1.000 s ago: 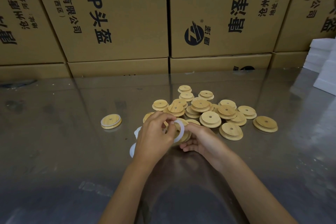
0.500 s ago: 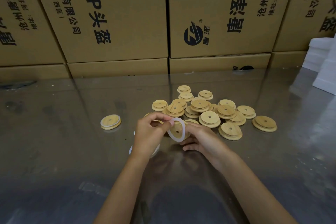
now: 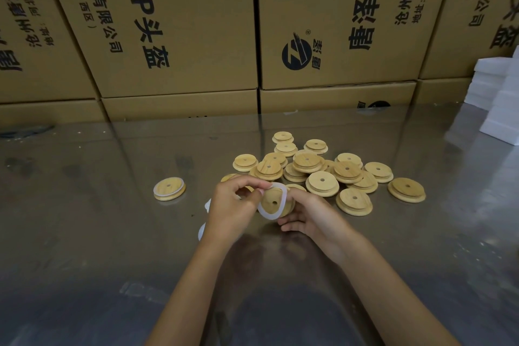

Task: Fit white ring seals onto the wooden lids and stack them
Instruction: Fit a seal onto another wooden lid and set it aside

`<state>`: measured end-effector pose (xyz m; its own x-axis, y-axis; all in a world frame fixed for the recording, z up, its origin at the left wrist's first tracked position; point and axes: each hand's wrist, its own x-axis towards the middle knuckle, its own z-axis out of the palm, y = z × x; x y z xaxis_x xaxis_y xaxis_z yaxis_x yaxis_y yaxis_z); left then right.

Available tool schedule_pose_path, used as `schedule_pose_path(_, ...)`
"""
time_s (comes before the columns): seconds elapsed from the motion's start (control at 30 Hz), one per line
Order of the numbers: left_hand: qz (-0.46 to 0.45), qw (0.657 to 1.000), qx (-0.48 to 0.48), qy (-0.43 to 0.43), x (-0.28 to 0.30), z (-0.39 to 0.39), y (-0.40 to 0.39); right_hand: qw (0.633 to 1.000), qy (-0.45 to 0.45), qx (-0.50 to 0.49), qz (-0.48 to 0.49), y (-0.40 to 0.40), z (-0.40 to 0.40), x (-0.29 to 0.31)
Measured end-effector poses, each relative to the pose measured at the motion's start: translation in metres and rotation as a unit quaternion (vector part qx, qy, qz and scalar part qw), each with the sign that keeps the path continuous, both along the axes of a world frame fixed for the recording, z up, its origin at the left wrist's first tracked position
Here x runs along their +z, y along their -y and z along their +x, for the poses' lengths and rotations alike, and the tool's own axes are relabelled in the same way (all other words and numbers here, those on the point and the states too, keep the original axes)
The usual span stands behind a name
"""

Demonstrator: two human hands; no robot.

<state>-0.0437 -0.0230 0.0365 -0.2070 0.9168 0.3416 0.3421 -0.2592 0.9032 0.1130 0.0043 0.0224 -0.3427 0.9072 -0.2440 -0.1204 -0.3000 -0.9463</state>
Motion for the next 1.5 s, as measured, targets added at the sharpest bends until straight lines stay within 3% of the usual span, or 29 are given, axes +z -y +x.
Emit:
schedule_pose_path(0.43, -0.011, 0.999, 0.031, -0.006, -0.0044, -0.0019, -0.0030, 1.000, -0.023, 0.000, -0.009, -0.0004, 0.0024, 0.0007)
schedule_pose_path(1.5, -0.019, 1.000, 0.005, -0.018, -0.0040, -0.0036, -0.0017, 0.999, 0.028, -0.013, 0.023, 0.0048, -0.0001, 0.0058)
